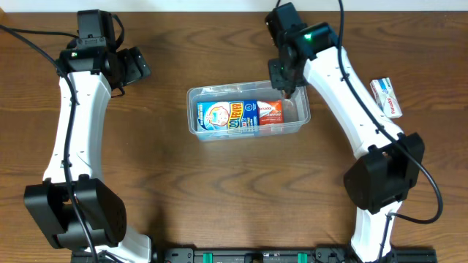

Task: Pack container
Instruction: 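Lower the bottle upright into the container and open the right gripper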

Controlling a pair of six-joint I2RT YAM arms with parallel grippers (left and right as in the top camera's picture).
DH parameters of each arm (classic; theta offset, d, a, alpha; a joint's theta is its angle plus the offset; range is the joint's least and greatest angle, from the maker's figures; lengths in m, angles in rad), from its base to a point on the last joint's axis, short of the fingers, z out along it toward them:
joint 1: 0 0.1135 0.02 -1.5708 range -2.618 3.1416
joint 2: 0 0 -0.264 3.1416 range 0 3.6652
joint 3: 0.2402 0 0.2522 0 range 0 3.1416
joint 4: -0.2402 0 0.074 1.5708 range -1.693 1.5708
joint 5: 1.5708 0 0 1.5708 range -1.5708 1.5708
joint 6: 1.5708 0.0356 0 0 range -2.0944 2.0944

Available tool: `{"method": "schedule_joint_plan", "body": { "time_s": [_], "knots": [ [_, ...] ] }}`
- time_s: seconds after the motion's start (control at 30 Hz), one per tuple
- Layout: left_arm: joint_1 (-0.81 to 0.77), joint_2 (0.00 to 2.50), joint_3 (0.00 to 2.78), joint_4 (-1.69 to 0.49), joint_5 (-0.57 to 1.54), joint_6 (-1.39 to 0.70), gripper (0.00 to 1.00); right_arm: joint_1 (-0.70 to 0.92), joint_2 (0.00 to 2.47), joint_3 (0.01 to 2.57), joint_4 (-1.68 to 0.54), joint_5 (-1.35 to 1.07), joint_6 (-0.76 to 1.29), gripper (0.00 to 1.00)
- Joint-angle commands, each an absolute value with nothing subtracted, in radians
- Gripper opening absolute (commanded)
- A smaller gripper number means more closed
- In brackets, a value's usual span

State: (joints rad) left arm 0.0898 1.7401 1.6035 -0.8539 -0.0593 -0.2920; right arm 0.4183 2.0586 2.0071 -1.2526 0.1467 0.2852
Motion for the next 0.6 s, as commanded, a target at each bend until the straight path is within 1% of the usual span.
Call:
{"method": "schedule_joint_plan", "body": {
  "time_s": [0.0, 0.27, 0.57],
  "knots": [
    [0.093, 1.745, 1.608, -0.856, -0.064, -0.294, 0.98, 0.395, 2.061, 2.001, -1.258, 0.146, 0.31, 0.24],
    [0.093, 1.745, 1.608, -0.856, -0.064, -0.294, 0.98, 0.406, 2.062, 1.967, -1.263, 0.131, 0.31, 0.24],
    [0.093, 1.745, 1.608, -0.856, -0.064, -0.294, 0.98, 0.405, 2.062, 1.822, -1.171, 0.126, 0.31, 0.24]
  ]
}}
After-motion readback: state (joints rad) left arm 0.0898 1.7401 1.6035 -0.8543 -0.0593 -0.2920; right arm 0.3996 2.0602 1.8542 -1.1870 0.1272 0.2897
